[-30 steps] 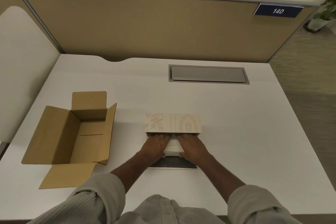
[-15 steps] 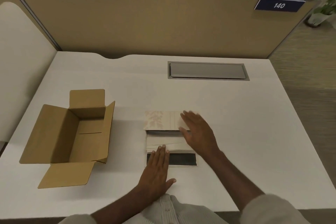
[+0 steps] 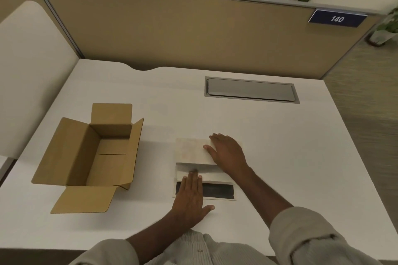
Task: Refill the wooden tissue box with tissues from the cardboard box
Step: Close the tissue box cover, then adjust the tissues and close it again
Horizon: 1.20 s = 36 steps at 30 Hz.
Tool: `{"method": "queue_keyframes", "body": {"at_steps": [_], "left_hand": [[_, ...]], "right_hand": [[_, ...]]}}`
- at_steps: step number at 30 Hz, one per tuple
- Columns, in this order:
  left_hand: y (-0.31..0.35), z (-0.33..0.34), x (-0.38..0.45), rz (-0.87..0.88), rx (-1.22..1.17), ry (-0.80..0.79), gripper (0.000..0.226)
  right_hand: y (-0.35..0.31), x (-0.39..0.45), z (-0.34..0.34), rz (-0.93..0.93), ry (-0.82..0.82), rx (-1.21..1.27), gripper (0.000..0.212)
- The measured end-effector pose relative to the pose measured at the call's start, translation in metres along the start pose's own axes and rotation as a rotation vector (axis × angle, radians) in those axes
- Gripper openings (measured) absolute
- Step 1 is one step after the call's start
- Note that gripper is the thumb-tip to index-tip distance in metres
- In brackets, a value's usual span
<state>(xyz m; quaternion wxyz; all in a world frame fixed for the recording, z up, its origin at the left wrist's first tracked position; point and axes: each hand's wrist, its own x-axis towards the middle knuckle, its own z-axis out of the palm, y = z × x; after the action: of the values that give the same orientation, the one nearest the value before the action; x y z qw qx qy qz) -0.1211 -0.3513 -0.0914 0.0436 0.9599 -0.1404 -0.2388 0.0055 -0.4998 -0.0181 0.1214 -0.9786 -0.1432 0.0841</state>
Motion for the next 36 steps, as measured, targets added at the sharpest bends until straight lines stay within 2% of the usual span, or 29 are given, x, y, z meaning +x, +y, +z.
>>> {"method": "queue_keyframes", "body": {"at_steps": [5, 9, 12, 18, 22, 24, 26, 29, 32, 35, 36], "left_hand": [[-0.001, 0.0, -0.008, 0.03, 0.006, 0.072, 0.101], [-0.005, 0.01, -0.017, 0.057, 0.003, 0.078, 0.094], [-0.014, 0.011, -0.022, 0.09, -0.009, 0.109, 0.085], [-0.029, -0.001, -0.021, 0.166, -0.01, 0.172, 0.075], [-0.03, 0.004, -0.049, 0.318, 0.086, 0.283, 0.07], [-0.031, 0.002, -0.065, 0.381, 0.012, 0.326, 0.063], [-0.032, -0.006, -0.074, 0.443, -0.171, 0.388, 0.055], [-0.035, -0.026, -0.066, 0.496, -0.344, 0.603, 0.051], [-0.04, -0.05, -0.041, 0.398, -0.357, 0.721, 0.055], [-0.045, -0.059, -0.017, 0.219, -0.327, 0.673, 0.062], [-0.046, -0.059, -0.011, 0.178, -0.312, 0.652, 0.063]], "right_hand": [[-0.008, -0.058, 0.011, -0.118, 0.141, -0.051, 0.046], [-0.009, -0.09, 0.023, -0.171, 0.13, -0.071, 0.068], [-0.009, -0.085, 0.021, -0.154, 0.176, -0.028, 0.07], [-0.006, -0.06, 0.009, -0.089, 0.095, 0.069, 0.057], [-0.002, -0.052, 0.008, -0.077, 0.075, 0.073, 0.055], [-0.002, -0.054, 0.008, -0.085, 0.102, 0.069, 0.052], [-0.005, -0.062, 0.009, -0.096, 0.139, 0.058, 0.049], [-0.008, -0.082, 0.021, -0.122, 0.222, 0.072, 0.049], [-0.011, -0.104, 0.04, -0.128, 0.316, 0.068, 0.047], [-0.015, -0.124, 0.06, -0.159, 0.377, 0.033, 0.03], [-0.017, -0.13, 0.064, -0.16, 0.382, 0.011, 0.032]]}}
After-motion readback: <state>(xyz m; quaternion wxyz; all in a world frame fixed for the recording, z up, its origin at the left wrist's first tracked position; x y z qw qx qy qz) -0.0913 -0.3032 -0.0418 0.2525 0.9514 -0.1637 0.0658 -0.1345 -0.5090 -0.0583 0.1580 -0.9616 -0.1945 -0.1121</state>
